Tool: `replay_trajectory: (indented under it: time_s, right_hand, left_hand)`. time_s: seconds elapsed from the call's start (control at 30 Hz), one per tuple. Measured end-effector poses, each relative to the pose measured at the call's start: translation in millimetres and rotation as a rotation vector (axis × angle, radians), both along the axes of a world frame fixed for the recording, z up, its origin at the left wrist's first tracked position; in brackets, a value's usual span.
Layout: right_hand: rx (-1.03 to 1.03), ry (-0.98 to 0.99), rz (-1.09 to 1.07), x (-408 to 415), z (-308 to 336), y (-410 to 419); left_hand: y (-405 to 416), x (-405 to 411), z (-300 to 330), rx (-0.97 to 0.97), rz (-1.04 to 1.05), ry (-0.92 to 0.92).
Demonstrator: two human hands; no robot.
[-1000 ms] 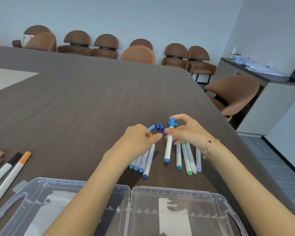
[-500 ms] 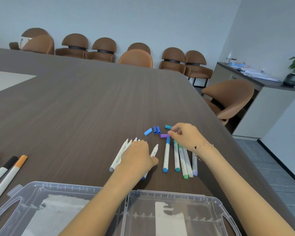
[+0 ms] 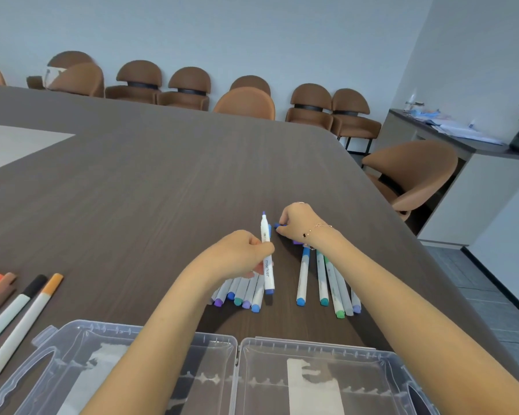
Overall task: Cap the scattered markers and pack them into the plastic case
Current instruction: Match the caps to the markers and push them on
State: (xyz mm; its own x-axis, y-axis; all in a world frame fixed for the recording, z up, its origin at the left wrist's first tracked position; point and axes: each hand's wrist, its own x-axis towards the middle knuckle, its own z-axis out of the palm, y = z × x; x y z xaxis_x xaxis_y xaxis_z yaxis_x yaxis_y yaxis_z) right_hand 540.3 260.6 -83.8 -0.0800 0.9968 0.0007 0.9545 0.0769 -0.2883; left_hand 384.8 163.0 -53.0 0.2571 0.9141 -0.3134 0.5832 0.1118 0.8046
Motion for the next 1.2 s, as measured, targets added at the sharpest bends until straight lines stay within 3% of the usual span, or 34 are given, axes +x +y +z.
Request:
replay_trajectory:
  time_s: [0.13, 0.27, 0.37, 0.57, 0.83, 1.2]
  right_hand:
    - [0.007, 0.107, -0.048, 3, -6, -4]
    - [0.061, 0.710, -0.157, 11, 5, -32]
    - [-0.019, 1.082, -0.158, 18, 7, -57]
    - [-0.200, 1.480, -0.185, 22, 16, -75]
    - [-0.204, 1.514, -0.162, 17, 21, -80]
    - [-0.201, 1.164, 0.023, 10, 29, -88]
  left_hand:
    - [-6, 3, 6, -0.055, -0.057, -0.078]
    - [-8, 3, 4, -0.081, -0.094, -0.156]
    - [-10, 3, 2, -0.101, -0.087, -0.190]
    - [-9, 6, -2, -0.095, -0.008, -0.280]
    - [-8, 5, -3, -0.086, 0.013, -0.276]
    - [-7, 4, -5, -0.051, 0.060, -0.322]
